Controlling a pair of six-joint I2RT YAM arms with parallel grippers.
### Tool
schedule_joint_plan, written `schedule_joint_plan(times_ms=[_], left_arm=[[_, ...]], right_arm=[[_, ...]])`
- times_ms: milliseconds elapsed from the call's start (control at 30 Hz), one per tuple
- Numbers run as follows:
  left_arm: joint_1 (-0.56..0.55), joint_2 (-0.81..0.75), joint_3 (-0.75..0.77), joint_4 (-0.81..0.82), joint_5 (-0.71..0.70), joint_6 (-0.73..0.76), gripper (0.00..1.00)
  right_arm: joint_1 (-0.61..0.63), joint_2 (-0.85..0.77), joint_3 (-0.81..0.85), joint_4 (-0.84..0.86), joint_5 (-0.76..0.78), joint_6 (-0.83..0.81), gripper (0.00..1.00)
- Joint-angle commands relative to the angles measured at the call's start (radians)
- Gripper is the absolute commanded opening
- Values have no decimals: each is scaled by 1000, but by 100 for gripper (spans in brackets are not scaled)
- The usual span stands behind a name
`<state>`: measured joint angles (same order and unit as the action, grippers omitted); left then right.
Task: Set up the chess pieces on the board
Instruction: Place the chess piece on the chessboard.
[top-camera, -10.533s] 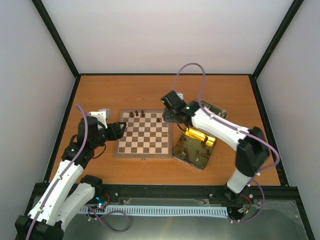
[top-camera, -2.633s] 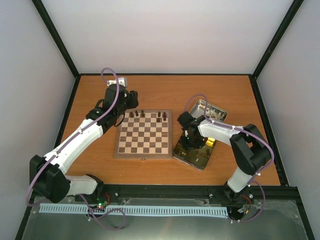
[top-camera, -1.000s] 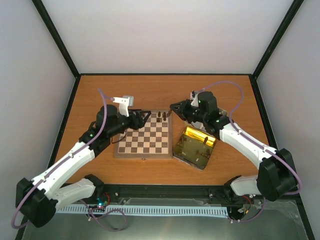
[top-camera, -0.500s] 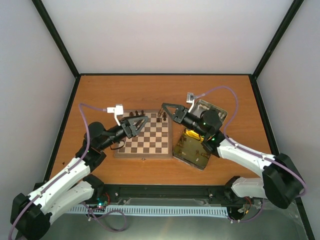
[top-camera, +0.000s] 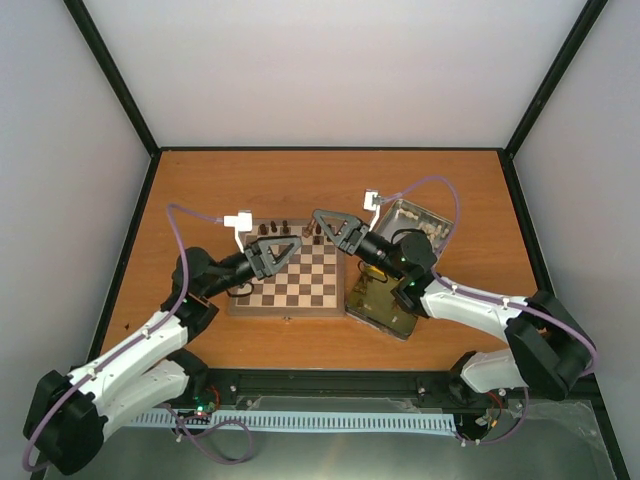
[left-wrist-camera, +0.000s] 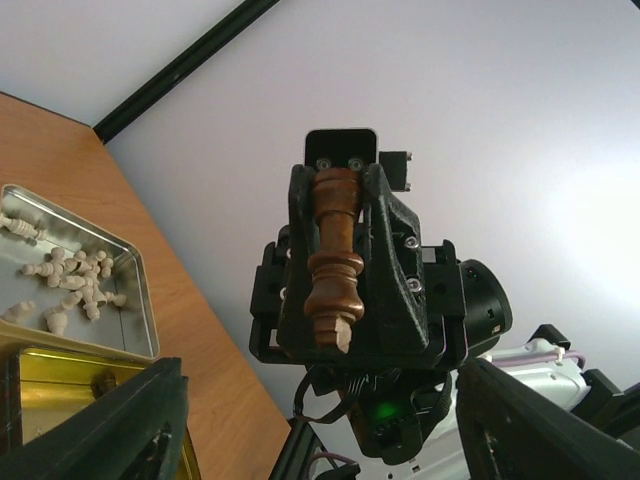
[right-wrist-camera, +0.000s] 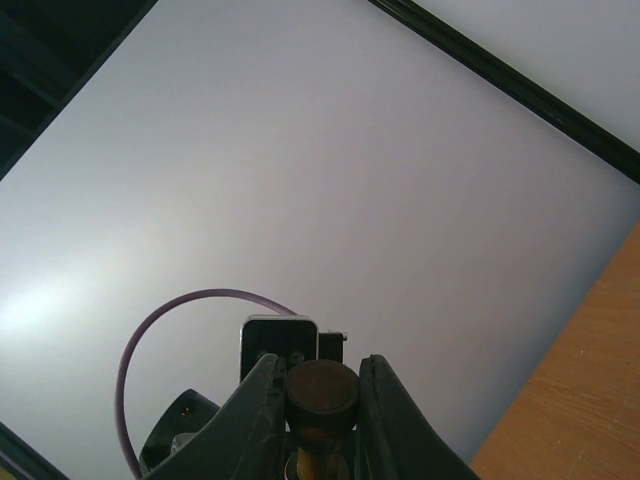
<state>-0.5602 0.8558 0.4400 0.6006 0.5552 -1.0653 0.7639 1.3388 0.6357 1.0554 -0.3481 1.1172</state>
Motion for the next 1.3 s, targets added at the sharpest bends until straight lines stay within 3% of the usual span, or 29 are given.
schedule_joint_plan(times_ms=[0, 300, 667, 1100, 1267], left_arm=[[-7, 2, 21, 73, 36, -4, 72], [-7, 60, 43, 133, 101, -110, 63], [-7, 36, 38, 120, 36, -122, 21], [-7, -36, 100, -139, -44, 28, 4], [-7, -54, 131, -234, -76, 99, 4]], right_arm=[[12, 8, 9, 57, -7, -38, 10], [28, 27, 32, 19, -63, -66, 11], [35, 20, 12, 0, -58, -70, 11], [35, 3, -33, 14, -25, -57, 12], [35, -7, -71, 39, -10, -2, 11]])
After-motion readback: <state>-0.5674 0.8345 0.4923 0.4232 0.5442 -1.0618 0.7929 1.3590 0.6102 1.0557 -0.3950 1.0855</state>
